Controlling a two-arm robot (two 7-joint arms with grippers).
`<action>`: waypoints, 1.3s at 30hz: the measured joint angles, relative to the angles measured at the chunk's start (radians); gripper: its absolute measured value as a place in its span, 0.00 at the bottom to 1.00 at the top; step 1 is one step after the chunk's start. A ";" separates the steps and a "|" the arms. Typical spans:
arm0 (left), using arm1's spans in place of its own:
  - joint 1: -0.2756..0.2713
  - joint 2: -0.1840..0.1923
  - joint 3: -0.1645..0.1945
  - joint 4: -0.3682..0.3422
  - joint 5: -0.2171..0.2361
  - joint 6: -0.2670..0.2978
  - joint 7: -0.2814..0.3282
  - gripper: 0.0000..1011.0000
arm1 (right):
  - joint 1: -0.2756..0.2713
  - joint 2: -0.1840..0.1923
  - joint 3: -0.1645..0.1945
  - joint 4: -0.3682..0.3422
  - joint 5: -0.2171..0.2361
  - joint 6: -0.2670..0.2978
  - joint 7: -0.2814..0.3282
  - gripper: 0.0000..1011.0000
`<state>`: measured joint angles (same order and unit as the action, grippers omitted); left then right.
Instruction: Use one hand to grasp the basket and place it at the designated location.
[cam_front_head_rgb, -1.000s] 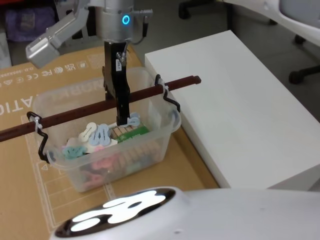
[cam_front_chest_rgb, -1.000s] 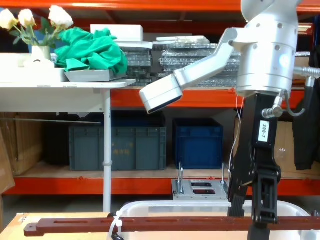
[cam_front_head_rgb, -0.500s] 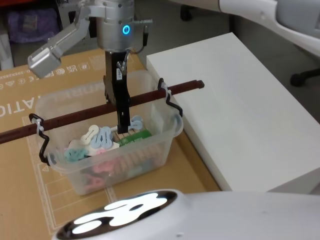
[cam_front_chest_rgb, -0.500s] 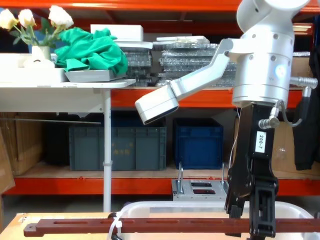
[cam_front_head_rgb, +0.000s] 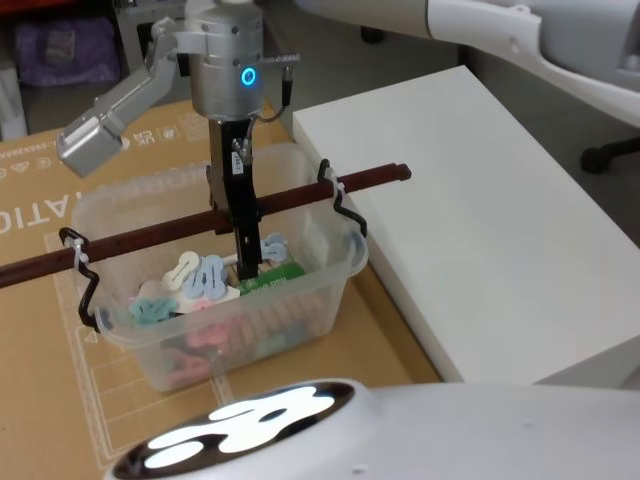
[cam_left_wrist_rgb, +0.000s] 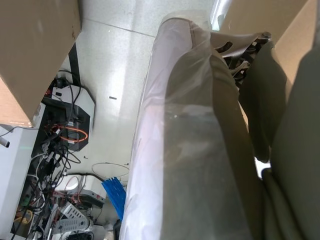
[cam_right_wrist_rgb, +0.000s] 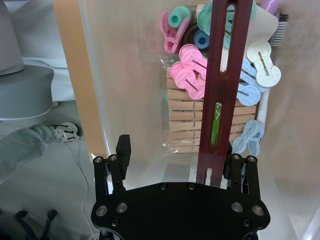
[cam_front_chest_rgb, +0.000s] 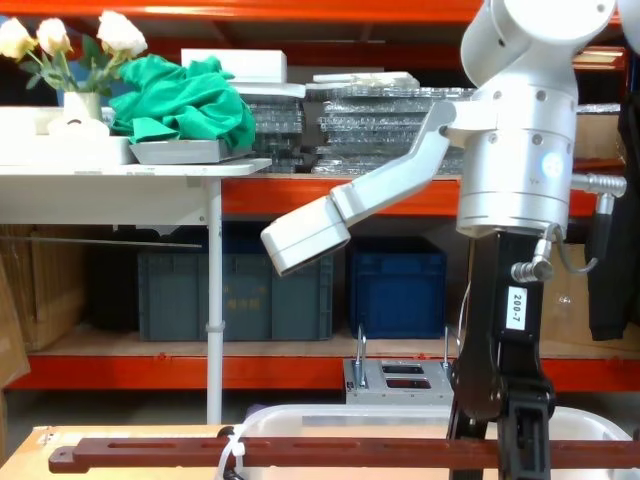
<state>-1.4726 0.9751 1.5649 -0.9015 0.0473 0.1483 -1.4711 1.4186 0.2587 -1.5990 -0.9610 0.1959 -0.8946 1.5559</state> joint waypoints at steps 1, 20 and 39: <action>0.000 0.000 0.000 0.000 0.000 0.000 0.000 0.00 | 0.000 -0.001 -0.001 0.001 -0.002 0.000 -0.001 0.99; 0.000 0.000 0.000 0.000 0.000 0.000 0.000 0.00 | 0.001 0.001 0.002 -0.001 -0.004 0.001 -0.002 0.83; 0.000 0.000 0.000 0.000 0.000 0.000 0.000 0.00 | 0.002 0.002 0.002 -0.002 -0.002 0.001 -0.002 0.24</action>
<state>-1.4725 0.9752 1.5648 -0.9015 0.0473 0.1483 -1.4711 1.4201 0.2611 -1.5965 -0.9627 0.1939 -0.8935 1.5539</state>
